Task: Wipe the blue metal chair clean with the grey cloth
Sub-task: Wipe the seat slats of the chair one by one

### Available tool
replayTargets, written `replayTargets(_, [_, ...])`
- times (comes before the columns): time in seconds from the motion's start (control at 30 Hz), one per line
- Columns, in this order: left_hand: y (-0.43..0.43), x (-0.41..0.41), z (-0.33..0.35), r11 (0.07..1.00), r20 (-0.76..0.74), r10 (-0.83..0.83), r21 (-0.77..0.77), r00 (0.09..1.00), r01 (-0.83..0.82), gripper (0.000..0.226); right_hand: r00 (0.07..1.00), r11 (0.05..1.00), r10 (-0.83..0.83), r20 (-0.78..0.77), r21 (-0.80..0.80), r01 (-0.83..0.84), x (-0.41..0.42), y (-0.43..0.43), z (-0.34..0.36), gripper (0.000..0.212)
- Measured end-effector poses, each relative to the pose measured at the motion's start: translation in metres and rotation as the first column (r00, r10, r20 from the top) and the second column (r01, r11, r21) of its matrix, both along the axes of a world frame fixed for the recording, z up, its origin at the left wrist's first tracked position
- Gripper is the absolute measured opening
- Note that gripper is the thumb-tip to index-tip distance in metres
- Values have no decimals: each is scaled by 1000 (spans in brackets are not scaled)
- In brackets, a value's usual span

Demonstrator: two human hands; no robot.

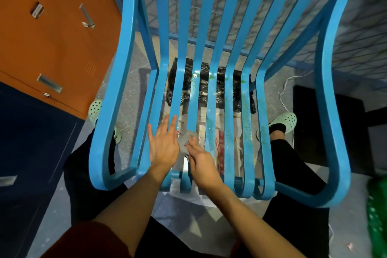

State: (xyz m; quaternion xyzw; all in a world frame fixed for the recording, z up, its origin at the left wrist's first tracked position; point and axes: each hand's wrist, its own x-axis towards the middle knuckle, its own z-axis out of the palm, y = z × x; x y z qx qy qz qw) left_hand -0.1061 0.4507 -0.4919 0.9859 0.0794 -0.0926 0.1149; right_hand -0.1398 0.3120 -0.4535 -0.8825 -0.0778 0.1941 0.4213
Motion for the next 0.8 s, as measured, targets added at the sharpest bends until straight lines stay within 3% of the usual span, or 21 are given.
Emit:
replayTargets(0.2, [1, -3, -4, 999, 25, 7, -35, 1000, -6, 57, 997, 989, 71, 43, -130, -65, 58, -2, -10, 50])
replayTargets(0.47, [1, -3, -14, 997, 183, 29, -77, 983, -15, 54, 992, 965, 81, 97, -257, -53, 182, 14, -18, 43])
replayTargets(0.53, [-1, -6, -17, 998, 242, 27, -65, 970, -12, 50, 993, 982, -29, 119, -180, 50, 207, 16, -8, 31])
replayTargets(0.63, [-1, -6, -22, 1000, 335, 10, -13, 942, -5, 46, 959, 989, -145, 242, -2, 150, 240, 17, 12, 30])
replayTargets(0.7, [-1, -5, -23, 1000, 341, -8, 23, 940, 0, 47, 930, 985, -168, 327, 33, 167, 259, 17, 17, 33])
replayTargets(0.8, [-1, -2, -18, 999, 314, -31, 30, 949, 23, 49, 919, 991, -103, 381, -40, 128, 269, 13, 4, 34])
